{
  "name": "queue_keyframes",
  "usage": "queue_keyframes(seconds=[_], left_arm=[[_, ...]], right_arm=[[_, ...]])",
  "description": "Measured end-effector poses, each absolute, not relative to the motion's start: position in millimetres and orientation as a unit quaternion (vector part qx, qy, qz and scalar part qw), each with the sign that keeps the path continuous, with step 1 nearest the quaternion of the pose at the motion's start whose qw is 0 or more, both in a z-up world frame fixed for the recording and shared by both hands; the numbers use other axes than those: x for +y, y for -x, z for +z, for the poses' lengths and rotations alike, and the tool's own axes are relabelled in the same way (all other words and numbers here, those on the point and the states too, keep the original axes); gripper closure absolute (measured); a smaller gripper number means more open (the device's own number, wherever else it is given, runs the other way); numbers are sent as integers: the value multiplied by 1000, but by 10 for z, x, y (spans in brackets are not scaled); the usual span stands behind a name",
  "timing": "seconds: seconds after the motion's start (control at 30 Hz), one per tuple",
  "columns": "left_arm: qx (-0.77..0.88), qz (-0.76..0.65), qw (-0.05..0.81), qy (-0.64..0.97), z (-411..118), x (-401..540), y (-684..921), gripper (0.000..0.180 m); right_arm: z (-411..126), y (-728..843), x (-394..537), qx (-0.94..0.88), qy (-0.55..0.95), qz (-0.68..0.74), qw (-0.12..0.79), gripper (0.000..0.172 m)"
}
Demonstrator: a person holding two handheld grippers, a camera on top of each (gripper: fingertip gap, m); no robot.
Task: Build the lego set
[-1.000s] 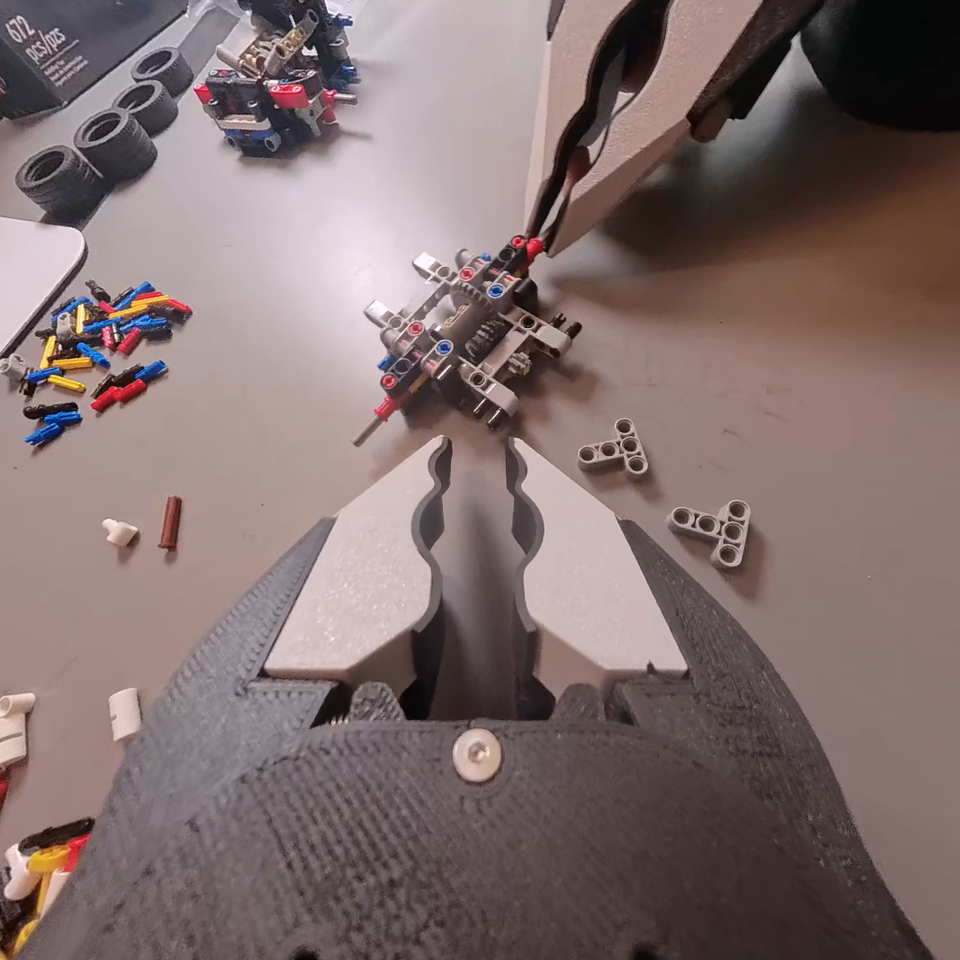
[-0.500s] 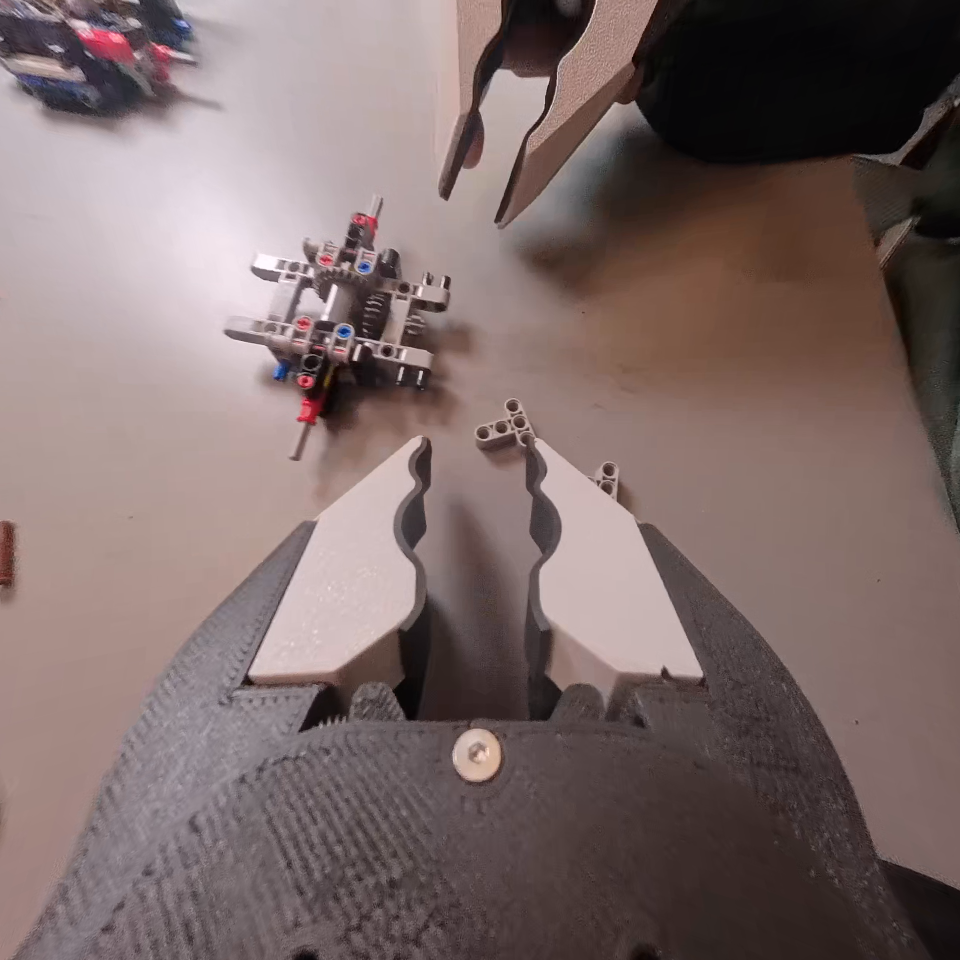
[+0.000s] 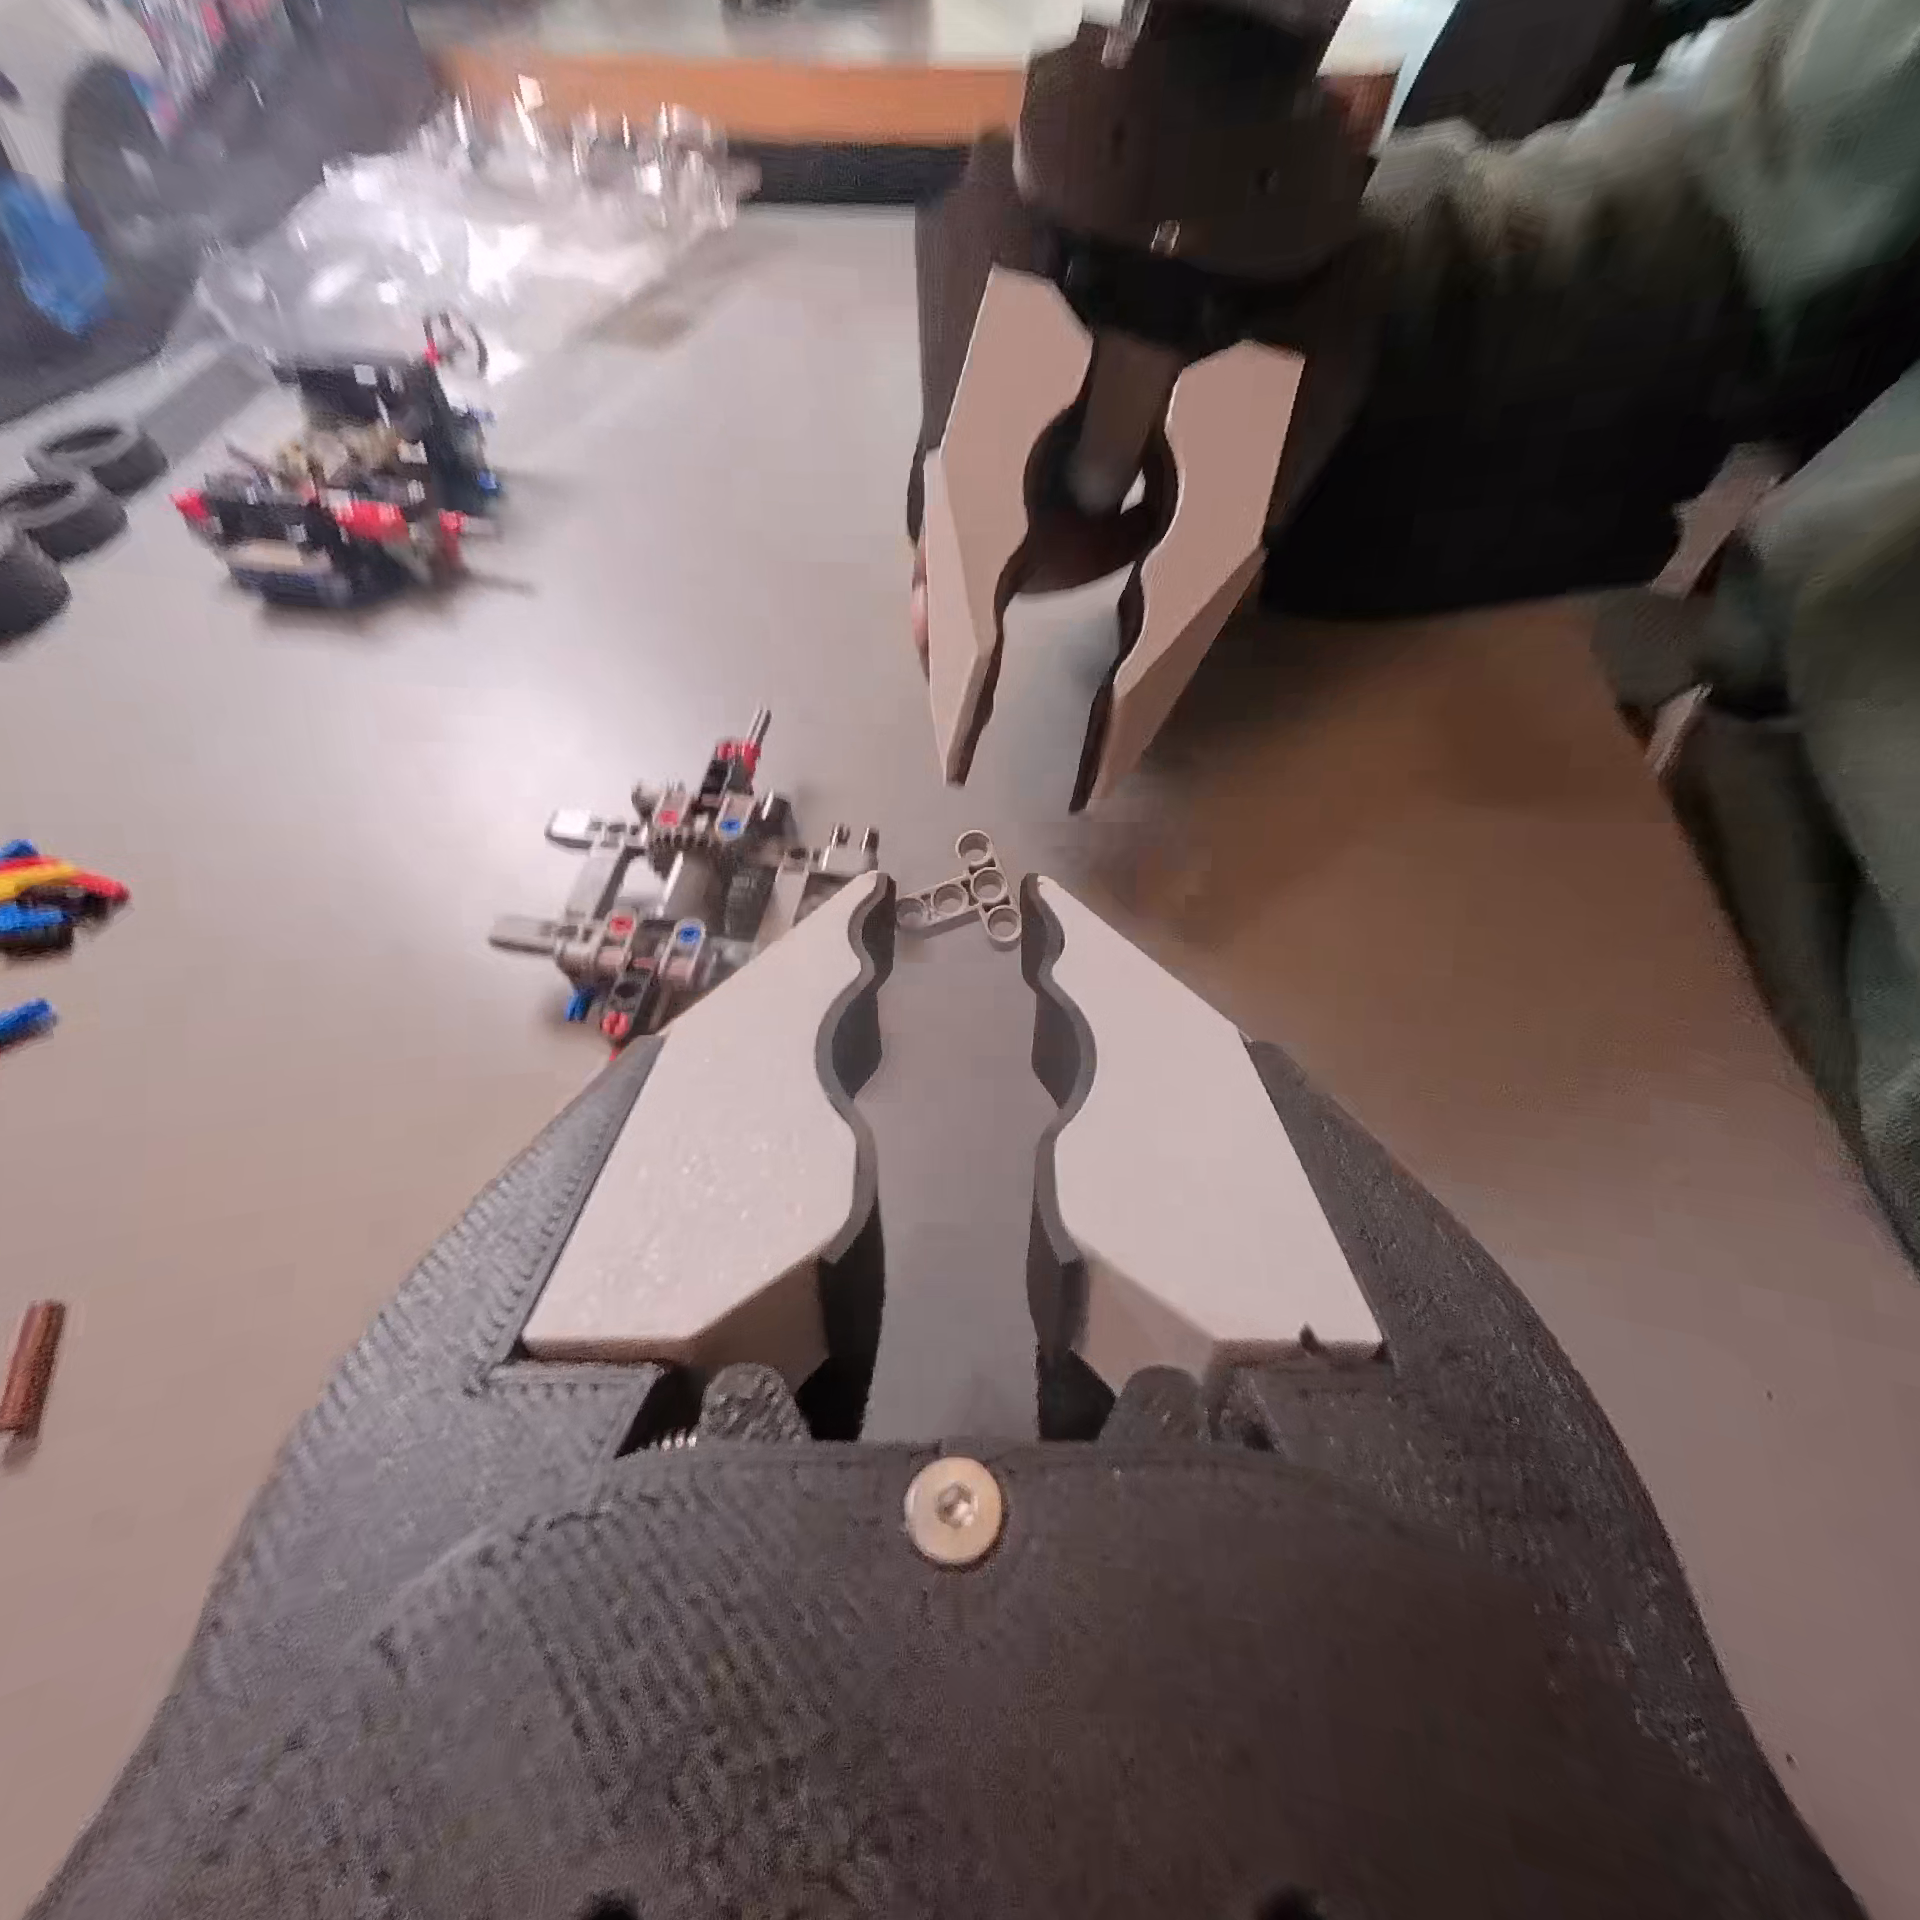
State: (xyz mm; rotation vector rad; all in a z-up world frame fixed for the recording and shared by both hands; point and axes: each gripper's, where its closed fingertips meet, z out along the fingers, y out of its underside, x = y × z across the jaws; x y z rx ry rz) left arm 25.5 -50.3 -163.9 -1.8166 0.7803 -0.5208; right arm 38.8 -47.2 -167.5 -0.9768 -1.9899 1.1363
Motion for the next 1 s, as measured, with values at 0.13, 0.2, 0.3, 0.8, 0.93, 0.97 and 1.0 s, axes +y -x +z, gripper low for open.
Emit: queue_keyframes(seconds=[0.13, 0.2, 0.3, 0.8, 0.93, 0.97, 1.0], left_arm=[[321, -233, 590, 703, -1349, -511, -334, 158], [327, -223, 605, 691, -1309, -520, -350, 158], [334, -225, 617, 676, -1258, -555, -396, 158], [337, -239, 620, 667, -1238, -593, -420, 158], [345, -226, 617, 671, -1275, -589, -421, 159], [348, -218, 617, 671, -1287, -585, -425, 159], [349, -216, 620, 669, -1278, -582, -430, 159]], right_arm=[[-1508, -368, -548, -710, 394, 510, 284, 147], [-1425, -382, -595, -686, 404, 550, 253, 146], [-1344, -378, -629, -659, 414, 586, 225, 147], [-1294, -397, -706, -642, 412, 615, 198, 164], [-1216, -393, -653, -622, 414, 633, 202, 172], [-1199, -401, -658, -620, 413, 638, 197, 172], [-1198, -399, -653, -620, 414, 636, 200, 172]])
